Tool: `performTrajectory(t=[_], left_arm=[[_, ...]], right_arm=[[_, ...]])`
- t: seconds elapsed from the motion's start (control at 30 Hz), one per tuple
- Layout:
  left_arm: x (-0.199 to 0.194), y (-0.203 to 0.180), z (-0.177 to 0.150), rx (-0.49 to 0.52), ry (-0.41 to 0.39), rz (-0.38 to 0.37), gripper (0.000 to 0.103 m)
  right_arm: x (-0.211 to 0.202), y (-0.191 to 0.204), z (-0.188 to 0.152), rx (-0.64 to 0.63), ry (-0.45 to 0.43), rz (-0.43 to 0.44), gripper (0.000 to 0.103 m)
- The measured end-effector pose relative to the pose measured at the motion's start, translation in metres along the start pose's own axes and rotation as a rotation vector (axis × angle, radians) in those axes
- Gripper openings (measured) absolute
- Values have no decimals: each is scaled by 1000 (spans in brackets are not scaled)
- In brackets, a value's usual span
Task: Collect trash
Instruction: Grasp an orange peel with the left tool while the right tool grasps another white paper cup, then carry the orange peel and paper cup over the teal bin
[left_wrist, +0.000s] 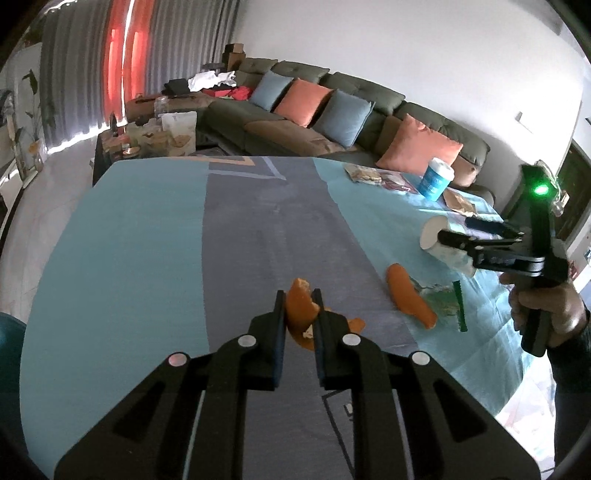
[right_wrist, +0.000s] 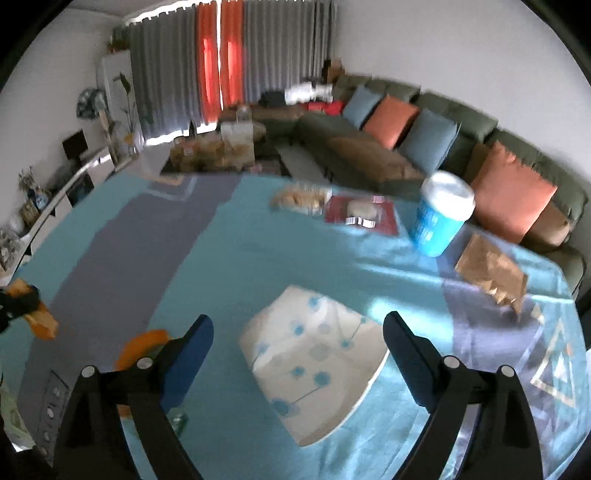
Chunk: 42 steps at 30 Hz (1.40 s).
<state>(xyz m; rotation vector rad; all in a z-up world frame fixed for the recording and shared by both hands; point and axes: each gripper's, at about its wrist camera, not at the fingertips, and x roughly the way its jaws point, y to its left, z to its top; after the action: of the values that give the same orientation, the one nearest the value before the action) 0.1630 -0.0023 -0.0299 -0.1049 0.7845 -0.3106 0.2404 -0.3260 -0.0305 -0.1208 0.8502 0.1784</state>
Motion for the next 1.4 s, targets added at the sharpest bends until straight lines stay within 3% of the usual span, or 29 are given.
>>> performTrajectory(t=[0.13,0.17,0.3,0.37,0.53,0.7,0.8,1.03,1.27,1.33,1.37,1.4], left_arm=[[-1,1,3,-13,-15,8,14],[-2,3,3,-19,-18,12,14],[-5,12,5,-37,-29,12,14],[-9,17,5,-44,-37,12,14],[-25,34,8,-75,-77,20,15],[-48,61,7,-120,-123,51,15],[-76,86,6,-149,-171,93,16],[-160,160,-17,-230,-268,274,16],[-209,227,-55,-346,-278,410,15],[-210,246,-66,-373,-260,430,13],[-210,260,-75,-412,-245,447,12],[-213,272,-85,-445,-243,465,12]], right_arm=[[16,-15,-2,61,41,-2,88],[17,-18,-3,77,46,4,79],[12,-27,-5,136,28,37,71],[6,-23,-4,126,9,31,59],[-9,-8,6,45,-18,-34,42],[-33,15,14,-23,-79,-53,40],[-54,45,27,-41,-131,55,40],[-82,184,60,-152,-216,452,40],[-66,320,81,-242,-150,757,40],[-57,352,85,-273,-127,781,40],[-47,372,87,-280,-76,828,40],[-37,391,87,-301,-45,815,40]])
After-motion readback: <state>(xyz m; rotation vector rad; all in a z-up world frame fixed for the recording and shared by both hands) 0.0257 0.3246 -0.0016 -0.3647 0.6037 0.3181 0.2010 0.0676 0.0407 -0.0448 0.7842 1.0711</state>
